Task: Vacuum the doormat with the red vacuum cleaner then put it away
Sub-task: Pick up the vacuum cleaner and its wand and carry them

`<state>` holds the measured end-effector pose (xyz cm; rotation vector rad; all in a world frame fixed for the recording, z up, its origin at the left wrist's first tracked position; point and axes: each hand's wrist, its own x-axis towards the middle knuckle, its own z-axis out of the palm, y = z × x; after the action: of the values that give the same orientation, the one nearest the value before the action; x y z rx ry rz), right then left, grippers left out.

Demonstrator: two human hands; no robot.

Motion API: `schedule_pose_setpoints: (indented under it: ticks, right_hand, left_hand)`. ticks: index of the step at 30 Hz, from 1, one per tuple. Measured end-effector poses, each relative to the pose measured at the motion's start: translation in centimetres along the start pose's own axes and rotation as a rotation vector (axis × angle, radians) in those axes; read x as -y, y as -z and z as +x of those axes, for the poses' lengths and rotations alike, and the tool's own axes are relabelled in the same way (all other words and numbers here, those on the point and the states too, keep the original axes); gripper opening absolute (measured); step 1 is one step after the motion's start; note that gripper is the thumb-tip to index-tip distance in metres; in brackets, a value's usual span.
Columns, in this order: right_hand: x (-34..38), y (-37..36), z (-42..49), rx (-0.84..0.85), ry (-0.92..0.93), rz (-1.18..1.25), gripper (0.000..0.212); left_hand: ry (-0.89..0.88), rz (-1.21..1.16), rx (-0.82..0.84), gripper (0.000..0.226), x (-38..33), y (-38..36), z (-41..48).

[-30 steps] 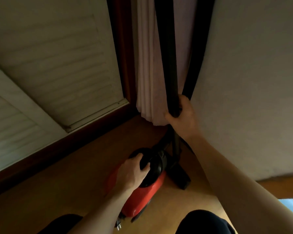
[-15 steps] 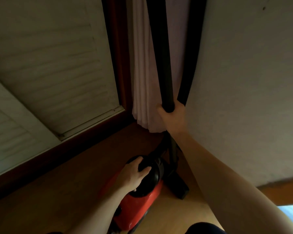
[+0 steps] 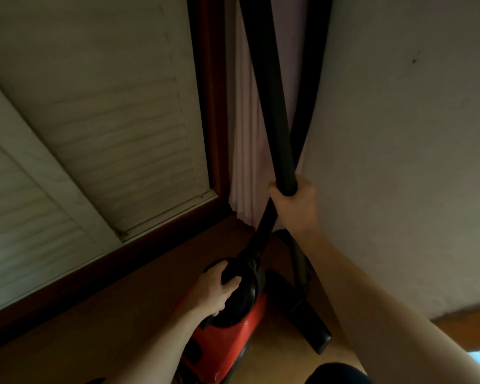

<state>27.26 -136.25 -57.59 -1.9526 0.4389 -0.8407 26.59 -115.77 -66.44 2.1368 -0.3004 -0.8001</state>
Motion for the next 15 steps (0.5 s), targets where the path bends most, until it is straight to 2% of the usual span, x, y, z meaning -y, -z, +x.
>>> schedule_pose_setpoints:
  ticks: [4,7,8,12,15]
  right_hand:
    - [4.4,0.6,1.5,0.039,-0.03,0.06,0.032]
    - [10.4,1.7,2.7,0.075,-0.064,0.092,0.02]
    - [12.9,2.2,3.2,0.087,-0.063,0.095,0.02]
    - [23.8,4.5,4.9,0.144,-0.11,0.138,0.043]
    - [32.1,6.5,6.5,0.177,-0.13,0.15,0.037]
  left_hand:
    - [0.007,-0.007,-0.059,0.033,-3.3,3.6,-1.9]
    - [0.013,-0.007,-0.094,0.036,-7.6,7.2,-5.2]
    - [0.016,0.005,-0.095,0.035,-9.4,8.7,-6.7]
    - [-0.007,0.086,-0.114,0.028,-16.9,14.7,-13.4]
    - [0.003,0.108,-0.162,0.036,-22.5,19.7,-19.0]
